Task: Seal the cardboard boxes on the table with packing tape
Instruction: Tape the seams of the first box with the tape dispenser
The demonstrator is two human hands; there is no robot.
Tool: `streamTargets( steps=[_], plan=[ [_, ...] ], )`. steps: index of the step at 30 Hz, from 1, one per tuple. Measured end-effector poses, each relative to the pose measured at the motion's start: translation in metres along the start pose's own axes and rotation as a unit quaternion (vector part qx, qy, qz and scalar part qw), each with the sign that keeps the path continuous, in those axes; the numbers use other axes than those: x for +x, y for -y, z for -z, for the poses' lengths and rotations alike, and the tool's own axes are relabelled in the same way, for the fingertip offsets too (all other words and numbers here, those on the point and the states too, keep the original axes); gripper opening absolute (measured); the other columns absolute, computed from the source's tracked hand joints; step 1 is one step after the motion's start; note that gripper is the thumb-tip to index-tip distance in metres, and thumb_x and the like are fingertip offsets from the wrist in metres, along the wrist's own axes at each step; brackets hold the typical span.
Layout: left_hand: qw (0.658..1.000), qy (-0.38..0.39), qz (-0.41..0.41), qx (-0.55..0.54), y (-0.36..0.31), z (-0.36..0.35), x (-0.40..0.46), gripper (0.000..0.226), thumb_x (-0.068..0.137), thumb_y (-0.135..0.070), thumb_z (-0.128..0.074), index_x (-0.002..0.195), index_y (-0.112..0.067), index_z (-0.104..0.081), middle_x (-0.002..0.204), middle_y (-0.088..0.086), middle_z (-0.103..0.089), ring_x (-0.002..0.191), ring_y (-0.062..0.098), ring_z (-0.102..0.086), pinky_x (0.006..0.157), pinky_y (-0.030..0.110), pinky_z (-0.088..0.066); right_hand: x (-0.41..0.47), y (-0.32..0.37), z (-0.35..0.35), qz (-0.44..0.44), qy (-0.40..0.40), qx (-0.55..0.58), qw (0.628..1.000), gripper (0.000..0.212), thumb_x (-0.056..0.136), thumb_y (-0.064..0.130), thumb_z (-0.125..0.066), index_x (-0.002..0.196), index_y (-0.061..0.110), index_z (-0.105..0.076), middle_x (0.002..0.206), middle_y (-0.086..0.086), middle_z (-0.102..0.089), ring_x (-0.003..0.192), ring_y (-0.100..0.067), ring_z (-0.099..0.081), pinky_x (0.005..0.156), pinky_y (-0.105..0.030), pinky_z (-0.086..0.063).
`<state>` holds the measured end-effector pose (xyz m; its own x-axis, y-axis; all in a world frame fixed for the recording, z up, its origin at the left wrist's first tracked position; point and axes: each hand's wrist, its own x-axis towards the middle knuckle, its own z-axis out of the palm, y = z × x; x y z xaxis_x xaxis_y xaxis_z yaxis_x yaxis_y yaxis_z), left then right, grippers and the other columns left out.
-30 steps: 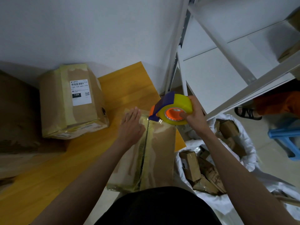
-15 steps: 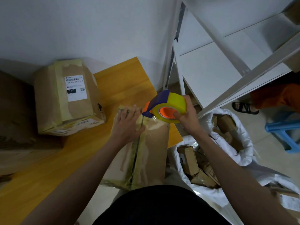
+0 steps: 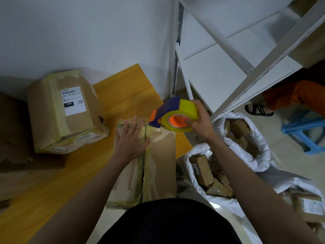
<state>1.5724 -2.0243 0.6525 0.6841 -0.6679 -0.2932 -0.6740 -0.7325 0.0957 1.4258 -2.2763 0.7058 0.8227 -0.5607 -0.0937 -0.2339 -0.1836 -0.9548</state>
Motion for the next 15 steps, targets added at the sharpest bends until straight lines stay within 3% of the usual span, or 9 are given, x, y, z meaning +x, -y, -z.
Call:
streamTargets(
  steps=[2,7,11,15],
  plan=[
    [1.0,0.009,0.001,0.002,0.0,0.001,0.0,0.085,0.088,-0.082,-0.017,0.158,-0.039,0.002,0.169,-0.006,0.003,0.155,0.027,-0.002,0.118,0.066,-0.009,-0.008,-0.009,0.018,-0.014,-0.02,0.017,1.0,0.057,0.075,0.016,-0.073,0.126,0.022,-0.048,0.115,0.004,-0.059,0.102,0.002,-0.06,0.076,-0.017,-0.051],
    [1.0,0.01,-0.005,0.014,0.0,0.002,0.0,0.087,0.087,-0.084,-0.014,0.158,-0.038,0.005,0.169,-0.002,0.005,0.154,0.031,-0.002,0.117,0.067,-0.01,-0.019,-0.031,0.045,-0.058,-0.046,0.008,0.997,0.059,0.079,0.001,-0.073,0.126,0.028,-0.049,0.115,0.003,-0.06,0.105,-0.015,-0.06,0.077,-0.028,-0.049],
    [0.998,0.0,-0.024,0.06,-0.008,0.004,-0.001,0.086,0.088,-0.084,-0.014,0.158,-0.04,0.006,0.167,0.014,-0.005,0.151,0.044,-0.01,0.113,0.069,-0.019,-0.016,-0.032,0.044,-0.036,-0.043,-0.009,0.998,0.06,0.074,0.009,-0.07,0.124,0.036,-0.049,0.123,-0.003,-0.058,0.115,-0.026,-0.057,0.083,-0.033,-0.052],
    [1.0,0.028,-0.008,0.011,-0.019,0.004,0.003,0.085,0.088,-0.081,-0.024,0.159,-0.038,-0.002,0.166,0.02,-0.003,0.151,0.047,-0.001,0.115,0.069,-0.005,-0.015,-0.029,0.043,-0.029,-0.033,-0.032,0.999,0.066,0.074,0.008,-0.067,0.119,0.05,-0.044,0.124,-0.001,-0.056,0.114,-0.022,-0.056,0.085,-0.034,-0.051]
  ],
)
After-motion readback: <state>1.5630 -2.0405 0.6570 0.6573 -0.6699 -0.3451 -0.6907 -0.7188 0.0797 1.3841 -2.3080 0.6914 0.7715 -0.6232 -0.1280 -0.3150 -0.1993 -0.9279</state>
